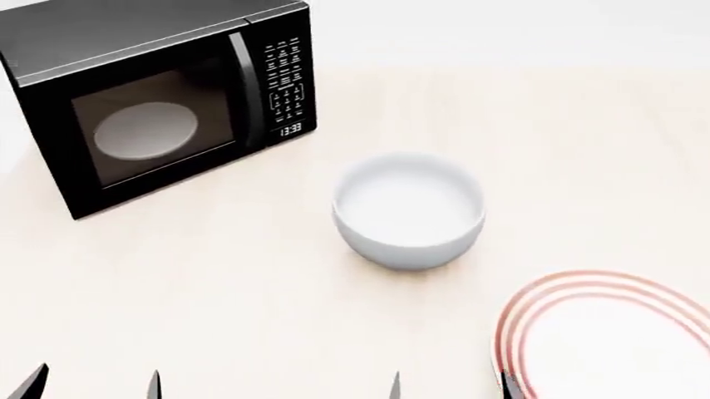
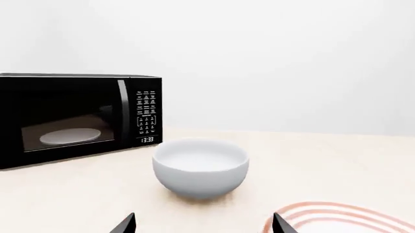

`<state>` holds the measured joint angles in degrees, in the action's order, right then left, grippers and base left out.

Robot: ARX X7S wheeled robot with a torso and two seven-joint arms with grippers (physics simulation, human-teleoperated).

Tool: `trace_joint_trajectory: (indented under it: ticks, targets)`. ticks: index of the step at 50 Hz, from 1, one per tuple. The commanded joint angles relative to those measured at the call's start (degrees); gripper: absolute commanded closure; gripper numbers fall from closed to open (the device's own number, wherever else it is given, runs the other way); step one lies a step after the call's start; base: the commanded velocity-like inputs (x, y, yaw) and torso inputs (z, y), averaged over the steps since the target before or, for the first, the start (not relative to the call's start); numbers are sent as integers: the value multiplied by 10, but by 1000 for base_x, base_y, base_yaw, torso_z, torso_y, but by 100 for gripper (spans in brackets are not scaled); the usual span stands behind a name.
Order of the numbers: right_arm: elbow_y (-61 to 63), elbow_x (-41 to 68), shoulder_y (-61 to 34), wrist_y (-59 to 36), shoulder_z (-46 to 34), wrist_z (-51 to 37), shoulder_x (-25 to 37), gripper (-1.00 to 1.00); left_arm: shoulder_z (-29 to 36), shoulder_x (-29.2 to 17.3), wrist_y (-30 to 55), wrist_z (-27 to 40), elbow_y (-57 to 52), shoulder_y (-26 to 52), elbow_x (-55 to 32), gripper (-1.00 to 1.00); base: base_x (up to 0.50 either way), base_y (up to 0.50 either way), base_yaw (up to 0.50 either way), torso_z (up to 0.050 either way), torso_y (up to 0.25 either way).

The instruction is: Open the microwave.

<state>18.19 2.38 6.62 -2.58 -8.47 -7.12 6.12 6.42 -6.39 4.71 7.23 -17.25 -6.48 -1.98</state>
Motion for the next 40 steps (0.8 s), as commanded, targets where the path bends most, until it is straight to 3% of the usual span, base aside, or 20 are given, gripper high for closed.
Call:
trace_joint_trajectory:
  ticks: [1, 15, 27, 40]
  targets:
    - [-5, 3, -3, 2, -11, -8, 7, -100, 7, -7, 0, 10, 1, 2, -4, -100, 0, 500, 0, 0, 0]
    - [-11, 17, -5, 8, -19, -12, 15, -100, 13, -14, 0, 20, 4, 4, -7, -100, 83, 487, 0, 0, 0]
    - [-13, 26, -6, 13, -25, -16, 20, -100, 18, -20, -1, 27, 5, 6, -10, -100, 405, 337, 0, 0, 0]
    - [-20, 30, -11, 15, -33, -20, 25, -100, 23, -25, -2, 33, 4, 7, -15, -100, 499, 59, 0, 0, 0]
